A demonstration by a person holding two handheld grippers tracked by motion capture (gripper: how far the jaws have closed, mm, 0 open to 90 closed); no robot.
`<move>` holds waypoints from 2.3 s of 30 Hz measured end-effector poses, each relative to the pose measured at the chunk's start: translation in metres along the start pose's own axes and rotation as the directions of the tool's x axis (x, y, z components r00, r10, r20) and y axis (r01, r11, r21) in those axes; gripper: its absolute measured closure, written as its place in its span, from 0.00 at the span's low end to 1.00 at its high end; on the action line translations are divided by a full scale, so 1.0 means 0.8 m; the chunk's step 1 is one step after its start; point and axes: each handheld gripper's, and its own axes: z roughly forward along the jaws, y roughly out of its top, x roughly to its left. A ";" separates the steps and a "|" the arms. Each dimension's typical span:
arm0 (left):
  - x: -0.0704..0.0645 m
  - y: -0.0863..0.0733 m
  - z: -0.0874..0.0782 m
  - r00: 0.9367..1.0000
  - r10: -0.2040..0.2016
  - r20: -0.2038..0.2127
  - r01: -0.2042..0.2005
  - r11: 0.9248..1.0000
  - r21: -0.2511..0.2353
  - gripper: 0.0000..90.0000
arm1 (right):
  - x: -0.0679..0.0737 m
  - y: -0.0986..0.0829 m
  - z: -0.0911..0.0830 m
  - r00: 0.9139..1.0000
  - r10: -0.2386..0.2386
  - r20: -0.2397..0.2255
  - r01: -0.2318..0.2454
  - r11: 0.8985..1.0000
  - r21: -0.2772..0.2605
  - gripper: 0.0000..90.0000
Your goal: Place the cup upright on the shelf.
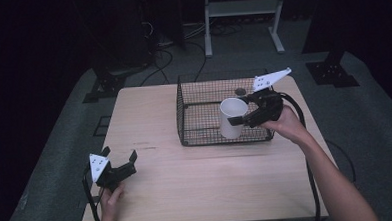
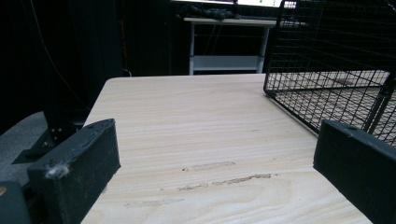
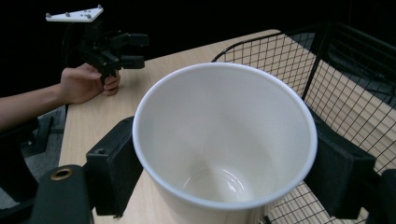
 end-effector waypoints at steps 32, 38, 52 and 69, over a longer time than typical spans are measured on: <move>0.001 0.000 0.000 1.000 -0.004 0.004 0.004 1.000 -0.002 0.00 | -0.032 0.027 0.014 1.000 0.010 0.005 -0.010 1.000 0.009 0.22; 0.001 0.000 0.000 1.000 -0.004 0.004 0.004 1.000 -0.002 0.00 | -0.040 0.032 0.016 1.000 0.016 0.007 -0.016 1.000 0.019 0.22; 0.001 0.000 0.000 1.000 -0.008 0.006 0.008 1.000 -0.003 0.00 | -0.059 0.038 0.021 0.999 0.031 0.021 -0.032 0.999 0.028 0.22; 0.001 0.000 0.000 1.000 -0.008 0.008 0.008 1.000 -0.004 0.00 | -0.080 0.059 0.042 0.999 0.042 0.033 -0.044 0.998 0.049 0.22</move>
